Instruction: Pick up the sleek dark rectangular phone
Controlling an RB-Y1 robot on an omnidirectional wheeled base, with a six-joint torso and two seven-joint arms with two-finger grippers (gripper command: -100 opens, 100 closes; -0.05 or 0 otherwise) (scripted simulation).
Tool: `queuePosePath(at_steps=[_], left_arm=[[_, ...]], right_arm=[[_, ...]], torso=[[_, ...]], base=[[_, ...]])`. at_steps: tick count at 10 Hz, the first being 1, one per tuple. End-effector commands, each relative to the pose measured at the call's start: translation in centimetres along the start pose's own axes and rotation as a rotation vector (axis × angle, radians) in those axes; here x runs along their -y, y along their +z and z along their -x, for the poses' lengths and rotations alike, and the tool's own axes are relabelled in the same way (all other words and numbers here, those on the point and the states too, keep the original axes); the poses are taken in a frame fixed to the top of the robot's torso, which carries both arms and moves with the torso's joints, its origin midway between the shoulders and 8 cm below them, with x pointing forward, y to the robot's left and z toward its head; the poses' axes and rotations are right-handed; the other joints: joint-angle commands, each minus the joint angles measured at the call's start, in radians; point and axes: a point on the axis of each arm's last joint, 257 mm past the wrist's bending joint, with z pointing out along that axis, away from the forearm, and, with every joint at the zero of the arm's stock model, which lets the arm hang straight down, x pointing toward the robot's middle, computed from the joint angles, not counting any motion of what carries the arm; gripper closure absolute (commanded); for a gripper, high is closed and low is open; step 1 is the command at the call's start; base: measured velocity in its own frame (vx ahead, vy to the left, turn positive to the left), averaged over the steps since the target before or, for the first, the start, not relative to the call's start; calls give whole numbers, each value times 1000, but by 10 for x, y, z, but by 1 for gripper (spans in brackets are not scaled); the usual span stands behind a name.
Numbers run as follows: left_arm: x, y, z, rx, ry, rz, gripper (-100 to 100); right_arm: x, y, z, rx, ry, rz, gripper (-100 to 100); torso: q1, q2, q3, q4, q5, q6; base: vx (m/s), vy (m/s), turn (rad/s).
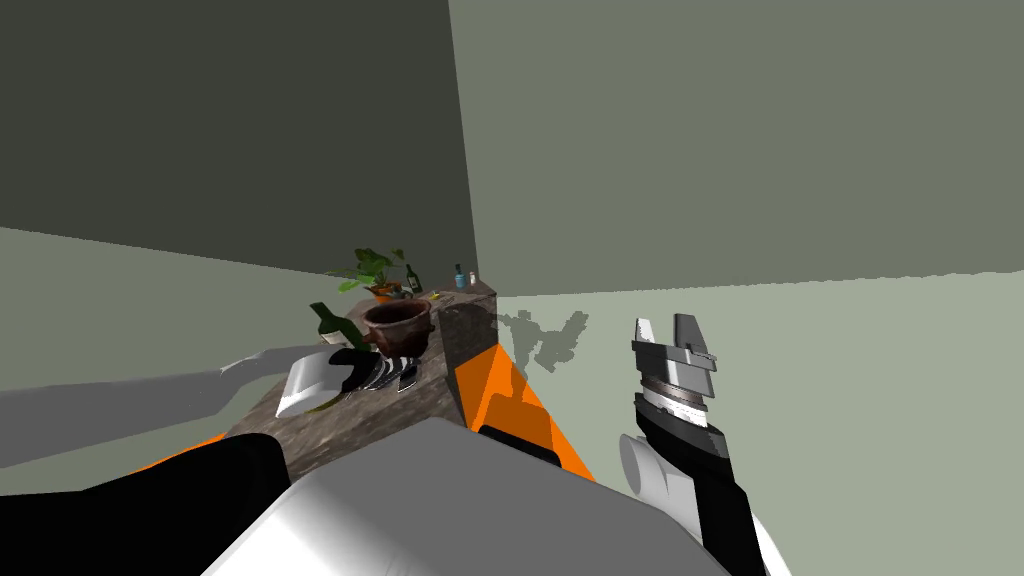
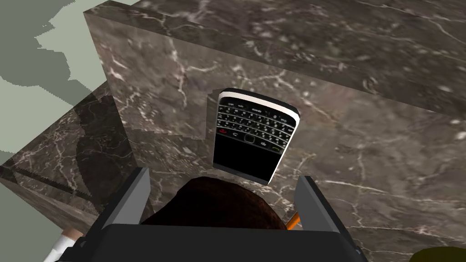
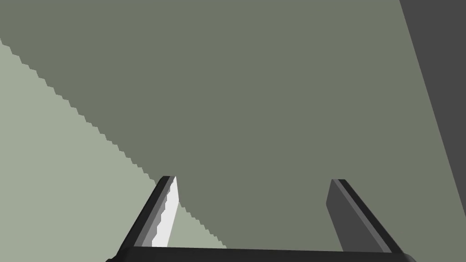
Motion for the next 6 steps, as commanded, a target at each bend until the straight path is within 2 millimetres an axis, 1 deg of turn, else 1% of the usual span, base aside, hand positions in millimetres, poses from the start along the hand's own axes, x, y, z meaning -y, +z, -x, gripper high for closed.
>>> queuePosePath(at_steps=[1,2,3,5,6], left_arm=[[-21,1,-9,-31,3,78,-100],[-22,1,-9,-31,3,83,-100],[-37,0,-14,-51,4,131,-100],[-61,-2,-23,-87,3,211,-100],[-61,-2,-23,-87,3,211,-100]], right_arm=[[0,0,0,0,0,0,0],[0,0,0,0,0,0,0],[0,0,0,0,0,0,0],[0,0,0,0,0,0,0],[0,0,0,0,0,0,0]], torso=[[0,0,0,0,0,0],[0,-2,-1,0,0,0],[0,-1,-1,0,0,0],[-1,-1,-1,0,0,0],[-1,-1,-1,0,0,0]], base=[[133,-14,7],[101,-8,5],[85,-18,9],[117,-17,27],[86,-23,3]])
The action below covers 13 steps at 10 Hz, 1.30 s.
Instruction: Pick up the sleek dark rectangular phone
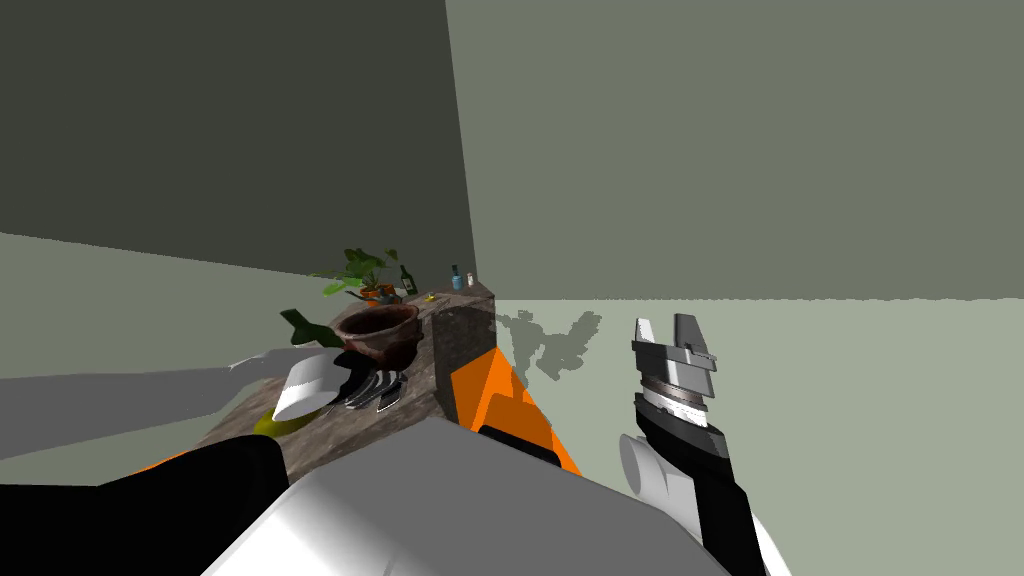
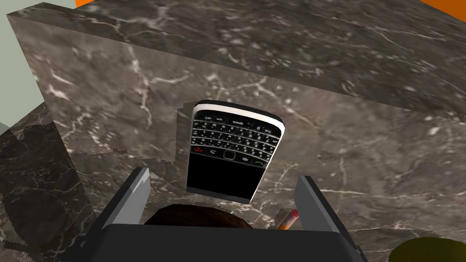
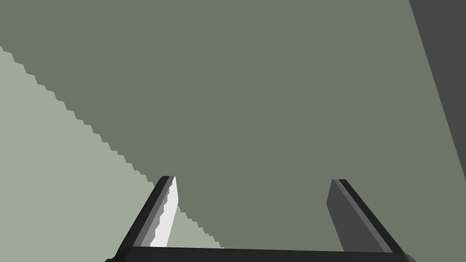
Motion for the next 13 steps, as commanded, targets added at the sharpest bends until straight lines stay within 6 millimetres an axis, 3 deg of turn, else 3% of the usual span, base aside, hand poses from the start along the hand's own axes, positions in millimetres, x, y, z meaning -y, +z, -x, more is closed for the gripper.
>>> queuePosePath(at_steps=[1,3,4,5,6,9,10,11,13], left_arm=[[-12,1,-4,-19,1,37,-100],[-27,1,-11,-43,0,82,-100],[-22,1,-8,-35,0,67,-100],[-23,1,-8,-36,1,71,0],[-36,6,-11,-33,-13,73,-100],[-62,15,-19,-29,-39,77,-100],[-55,13,-18,-30,-34,77,-100],[-55,13,-18,-30,-34,76,100],[-55,13,-18,-30,-33,76,100]], right_arm=[[0,0,0,0,0,0,0],[0,0,0,0,0,0,0],[0,0,0,0,0,0,0],[0,0,0,0,0,0,0],[0,0,0,0,0,0,0],[0,0,0,0,0,0,0],[0,0,0,0,0,0,0],[0,0,0,0,0,0,0],[0,0,0,0,0,0,0]], torso=[[0,0,0,0,0,0],[0,1,0,0,0,0],[1,0,0,0,0,0],[1,3,2,1,0,0],[1,5,3,1,0,0],[1,5,3,1,0,0],[1,5,3,1,0,0],[1,6,3,1,0,0],[2,5,3,1,2,0]], base=[[80,-17,16],[91,-15,28],[41,-3,5],[7,-1,-2],[22,-7,-86],[36,-10,-107],[14,-1,-15],[1,2,16],[0,0,0]])
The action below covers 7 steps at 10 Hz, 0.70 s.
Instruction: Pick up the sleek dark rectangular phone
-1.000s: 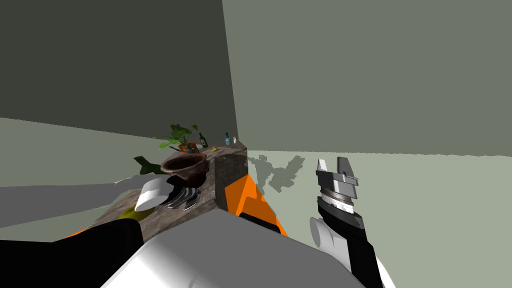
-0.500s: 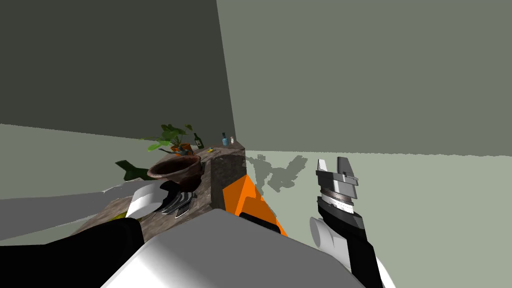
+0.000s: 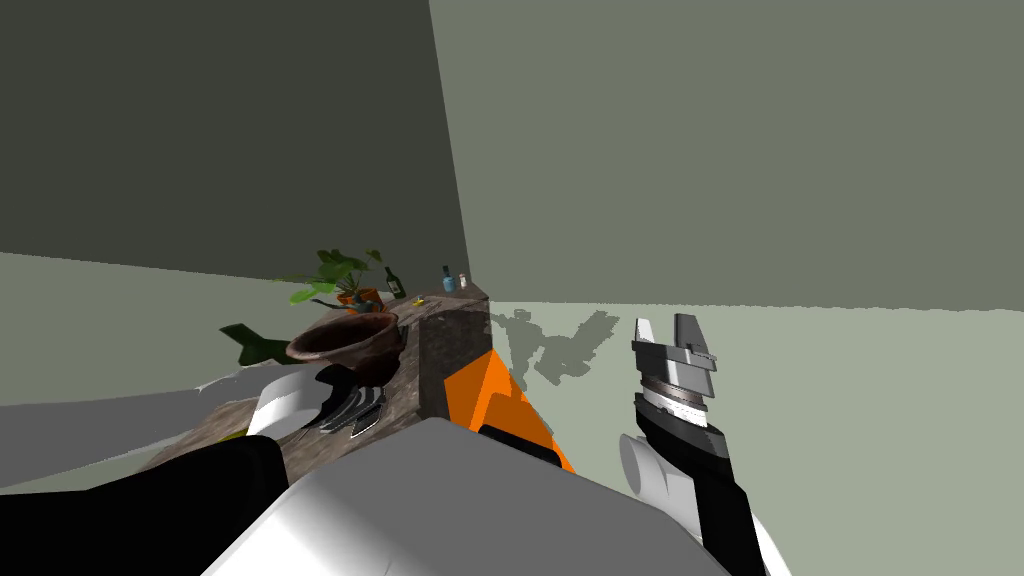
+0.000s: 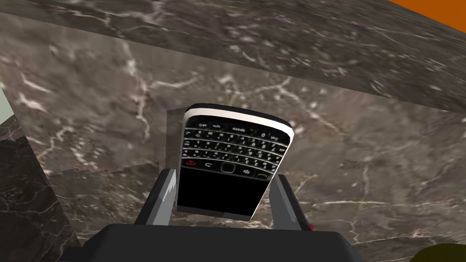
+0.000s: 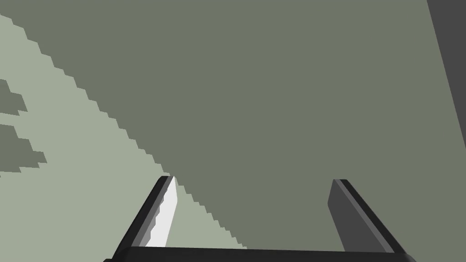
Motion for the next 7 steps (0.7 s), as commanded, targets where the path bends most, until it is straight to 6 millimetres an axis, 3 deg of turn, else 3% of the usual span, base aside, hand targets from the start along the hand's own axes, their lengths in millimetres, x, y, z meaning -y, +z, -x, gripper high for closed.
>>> queuePosePath(at_steps=[1,2,3,4,7], left_arm=[[0,0,0,0,0,0,100],[0,0,0,0,0,1,100],[0,0,0,0,0,1,0],[10,-5,4,-1,11,-1,100],[31,-15,8,-5,34,-5,100]], right_arm=[[0,0,0,0,0,0,0],[0,0,0,0,0,0,0],[0,0,0,0,0,0,0],[0,0,0,0,0,0,0],[0,0,0,0,0,0,0]], torso=[[0,0,0,0,0,0],[0,0,0,0,0,0],[0,0,0,0,0,0],[0,0,0,0,0,0],[0,2,1,1,0,-1]], base=[[0,0,0],[0,0,0],[0,0,0],[-21,5,126],[-36,9,93]])
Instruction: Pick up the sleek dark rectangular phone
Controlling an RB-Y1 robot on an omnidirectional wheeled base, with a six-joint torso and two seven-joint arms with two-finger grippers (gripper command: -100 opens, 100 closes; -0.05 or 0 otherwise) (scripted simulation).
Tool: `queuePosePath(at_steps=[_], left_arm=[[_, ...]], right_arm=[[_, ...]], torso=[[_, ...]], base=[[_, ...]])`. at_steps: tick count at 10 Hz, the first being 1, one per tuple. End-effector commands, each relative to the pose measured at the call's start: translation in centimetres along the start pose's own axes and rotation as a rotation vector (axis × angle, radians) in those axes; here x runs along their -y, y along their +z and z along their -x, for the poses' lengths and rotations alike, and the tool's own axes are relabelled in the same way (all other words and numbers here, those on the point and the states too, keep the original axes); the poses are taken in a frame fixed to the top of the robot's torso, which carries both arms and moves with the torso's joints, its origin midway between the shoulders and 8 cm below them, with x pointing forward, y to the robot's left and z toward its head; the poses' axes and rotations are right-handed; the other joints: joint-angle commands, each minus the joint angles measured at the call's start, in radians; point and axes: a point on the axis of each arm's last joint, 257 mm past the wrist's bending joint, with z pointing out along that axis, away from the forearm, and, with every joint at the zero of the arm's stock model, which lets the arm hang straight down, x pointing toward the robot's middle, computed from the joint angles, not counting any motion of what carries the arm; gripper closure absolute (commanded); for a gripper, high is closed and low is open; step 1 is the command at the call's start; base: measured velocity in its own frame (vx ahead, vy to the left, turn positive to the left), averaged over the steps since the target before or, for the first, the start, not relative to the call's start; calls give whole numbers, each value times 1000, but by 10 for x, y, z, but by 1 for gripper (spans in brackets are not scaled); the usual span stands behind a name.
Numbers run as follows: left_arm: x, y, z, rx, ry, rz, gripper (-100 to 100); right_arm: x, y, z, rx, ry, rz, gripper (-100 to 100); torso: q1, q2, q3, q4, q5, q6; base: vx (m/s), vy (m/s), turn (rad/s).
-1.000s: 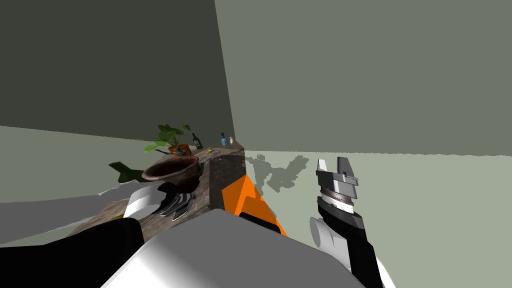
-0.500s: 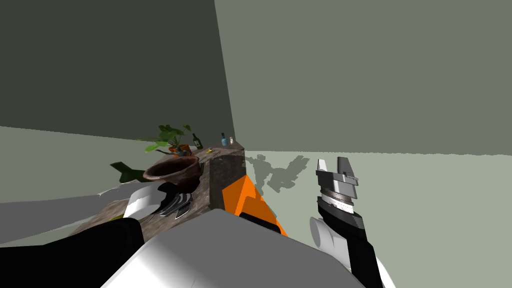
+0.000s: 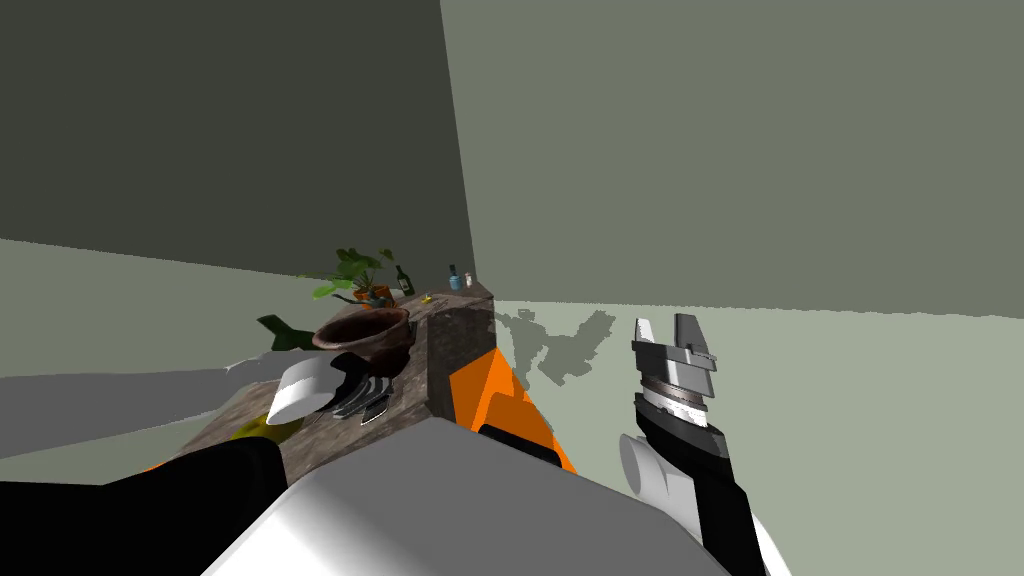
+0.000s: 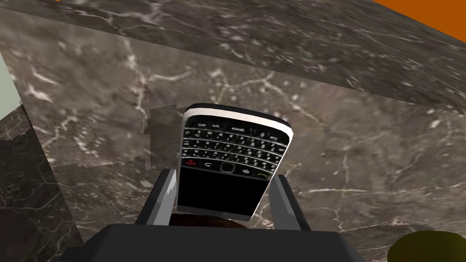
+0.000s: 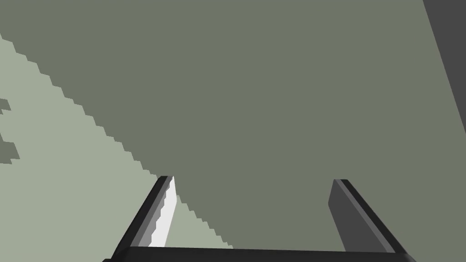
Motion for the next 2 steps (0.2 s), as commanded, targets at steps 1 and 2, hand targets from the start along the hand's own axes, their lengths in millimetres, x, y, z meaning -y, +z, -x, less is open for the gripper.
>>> queuePosePath(at_steps=[1,2], left_arm=[[0,0,0,0,0,0,100],[1,0,0,0,0,1,0]], right_arm=[[0,0,0,0,0,0,0],[0,0,0,0,0,0,0]], torso=[[0,0,0,0,0,0],[0,-1,0,0,0,0]], base=[[-14,4,5],[0,0,0]])
